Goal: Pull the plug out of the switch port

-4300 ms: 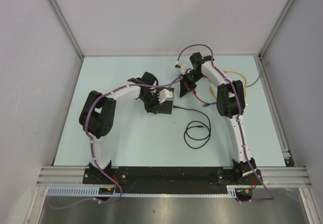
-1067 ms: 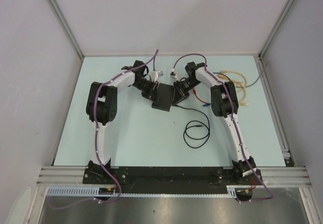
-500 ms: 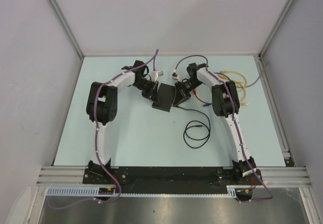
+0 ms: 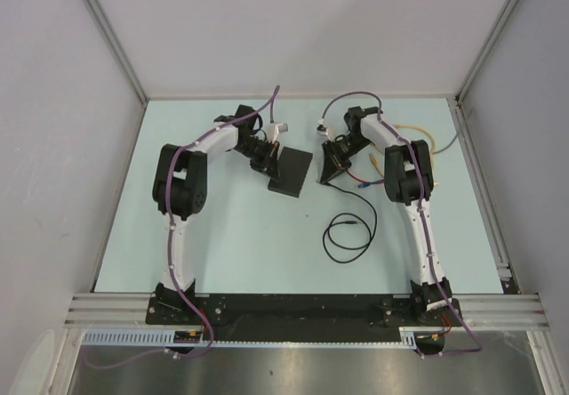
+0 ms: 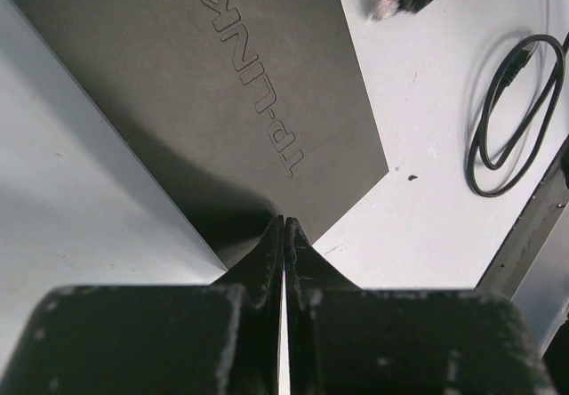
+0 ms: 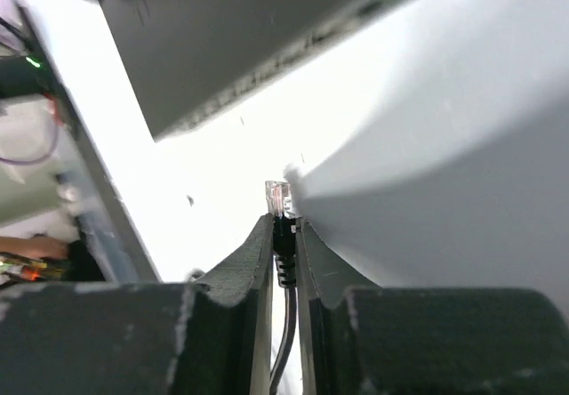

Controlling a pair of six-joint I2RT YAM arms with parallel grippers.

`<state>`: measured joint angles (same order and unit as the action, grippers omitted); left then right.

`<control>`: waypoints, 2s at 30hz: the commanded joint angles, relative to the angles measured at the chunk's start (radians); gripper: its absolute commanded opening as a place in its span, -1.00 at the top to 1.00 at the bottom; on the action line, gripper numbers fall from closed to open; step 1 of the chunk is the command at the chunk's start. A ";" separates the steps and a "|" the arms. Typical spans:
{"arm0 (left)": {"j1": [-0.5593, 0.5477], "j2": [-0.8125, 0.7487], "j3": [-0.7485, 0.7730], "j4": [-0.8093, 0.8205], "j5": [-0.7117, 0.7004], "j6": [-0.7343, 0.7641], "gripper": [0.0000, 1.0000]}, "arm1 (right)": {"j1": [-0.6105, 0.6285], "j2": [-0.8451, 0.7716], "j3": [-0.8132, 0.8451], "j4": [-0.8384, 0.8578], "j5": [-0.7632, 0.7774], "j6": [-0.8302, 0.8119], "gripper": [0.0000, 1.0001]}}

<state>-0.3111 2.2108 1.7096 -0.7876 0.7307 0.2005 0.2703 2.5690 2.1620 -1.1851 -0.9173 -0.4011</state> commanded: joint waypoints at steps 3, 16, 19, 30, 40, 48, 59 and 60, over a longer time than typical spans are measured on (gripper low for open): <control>-0.003 -0.003 0.045 0.022 0.013 -0.012 1.00 | -0.006 -0.188 -0.023 -0.140 0.118 -0.275 0.50; -0.003 -0.011 0.045 0.037 0.032 -0.027 1.00 | 0.039 -0.650 -0.721 0.171 0.376 -0.533 -0.99; -0.003 -0.011 0.044 0.039 0.035 -0.030 0.99 | 0.061 -0.691 -0.786 0.280 0.440 -0.493 -0.99; -0.002 -0.016 0.033 0.045 0.036 -0.035 1.00 | 0.144 -0.728 -0.942 0.427 0.554 -0.591 -0.88; -0.002 -0.011 0.031 0.048 0.032 -0.038 1.00 | 0.211 -0.744 -1.073 0.613 0.713 -0.559 -0.10; -0.002 0.012 0.044 0.050 0.029 -0.039 0.99 | 0.208 -0.822 -1.068 0.657 0.733 -0.507 1.00; -0.002 0.049 0.077 0.050 0.036 -0.046 0.99 | -0.014 -0.894 -0.825 0.680 0.811 -0.415 1.00; -0.002 0.052 0.084 0.051 0.039 -0.046 0.99 | -0.035 -0.879 -0.779 0.682 0.817 -0.398 1.00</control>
<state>-0.3111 2.2444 1.7470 -0.7486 0.7483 0.1646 0.3302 1.6829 1.2430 -0.5503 -0.1623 -0.8719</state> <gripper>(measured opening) 0.004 0.020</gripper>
